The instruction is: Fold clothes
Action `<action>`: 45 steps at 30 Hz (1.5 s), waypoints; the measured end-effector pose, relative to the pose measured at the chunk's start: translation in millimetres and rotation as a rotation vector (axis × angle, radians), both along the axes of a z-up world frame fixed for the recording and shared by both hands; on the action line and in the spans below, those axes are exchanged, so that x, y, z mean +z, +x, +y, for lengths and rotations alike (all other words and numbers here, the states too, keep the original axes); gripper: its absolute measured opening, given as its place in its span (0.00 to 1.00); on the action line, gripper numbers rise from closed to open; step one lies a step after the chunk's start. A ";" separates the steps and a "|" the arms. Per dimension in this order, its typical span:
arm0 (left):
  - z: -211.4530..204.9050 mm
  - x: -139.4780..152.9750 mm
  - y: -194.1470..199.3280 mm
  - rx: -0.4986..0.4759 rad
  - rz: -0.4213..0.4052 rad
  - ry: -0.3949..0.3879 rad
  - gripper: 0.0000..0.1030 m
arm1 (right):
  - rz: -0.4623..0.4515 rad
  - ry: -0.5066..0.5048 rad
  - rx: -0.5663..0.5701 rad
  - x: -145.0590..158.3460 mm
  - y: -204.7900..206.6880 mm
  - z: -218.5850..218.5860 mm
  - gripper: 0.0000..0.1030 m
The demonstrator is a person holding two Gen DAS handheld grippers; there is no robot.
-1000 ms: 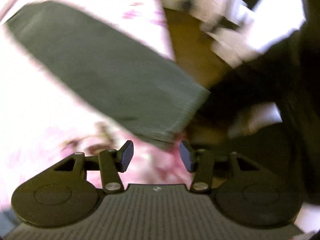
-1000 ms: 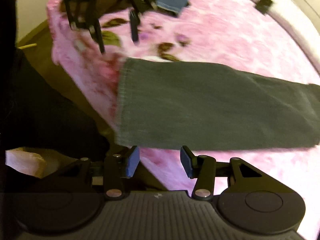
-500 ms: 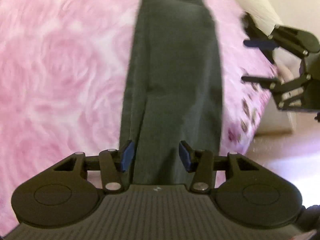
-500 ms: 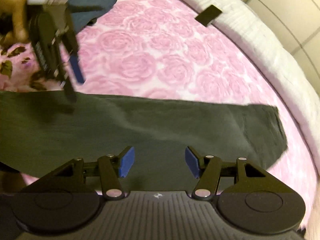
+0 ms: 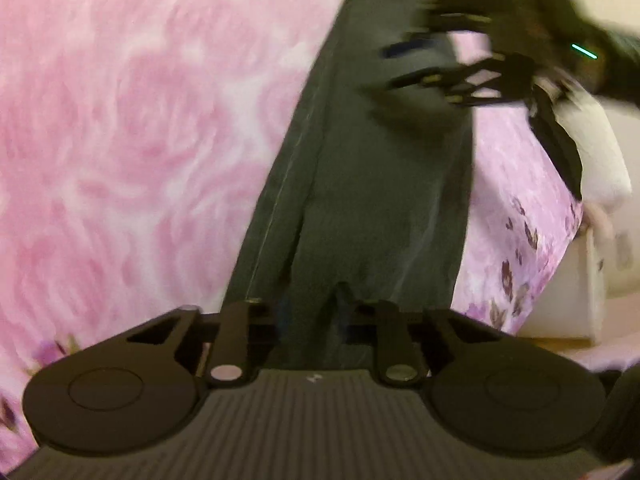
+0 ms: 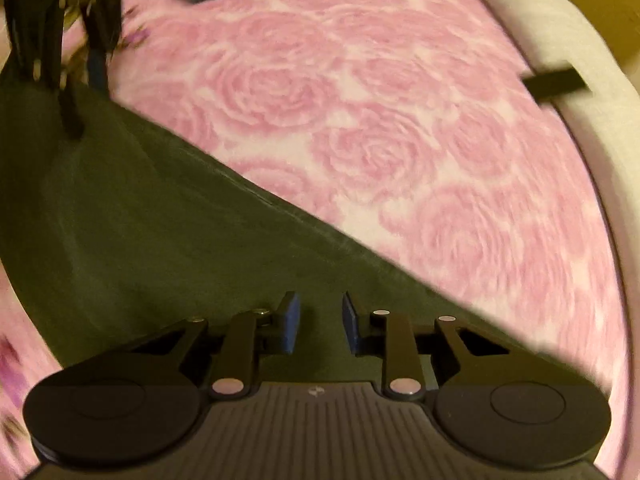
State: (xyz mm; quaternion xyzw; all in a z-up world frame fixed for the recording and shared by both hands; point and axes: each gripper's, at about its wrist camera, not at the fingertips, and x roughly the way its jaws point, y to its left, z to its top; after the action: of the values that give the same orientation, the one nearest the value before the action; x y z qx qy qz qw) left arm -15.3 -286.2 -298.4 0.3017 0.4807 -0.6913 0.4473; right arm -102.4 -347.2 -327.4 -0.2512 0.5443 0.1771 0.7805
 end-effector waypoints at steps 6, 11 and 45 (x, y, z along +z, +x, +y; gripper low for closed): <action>36.7 26.0 -33.2 -0.120 -0.146 -0.220 0.09 | 0.059 -0.080 0.308 -21.1 25.7 -9.1 0.56; 39.3 22.0 -39.2 -0.150 -0.232 -0.247 0.09 | 0.123 -0.105 0.431 -38.3 37.7 -6.8 0.56; -65.5 -48.9 -27.0 0.046 -0.277 0.013 0.34 | -0.067 -0.180 -0.305 -27.1 19.5 -63.1 0.55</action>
State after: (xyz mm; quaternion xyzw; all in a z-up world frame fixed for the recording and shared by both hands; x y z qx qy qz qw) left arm -42.3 -351.8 -347.3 0.3863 0.4255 -0.6294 0.5230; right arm -82.9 -410.3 -354.5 -0.2403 0.5637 -0.0014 0.7902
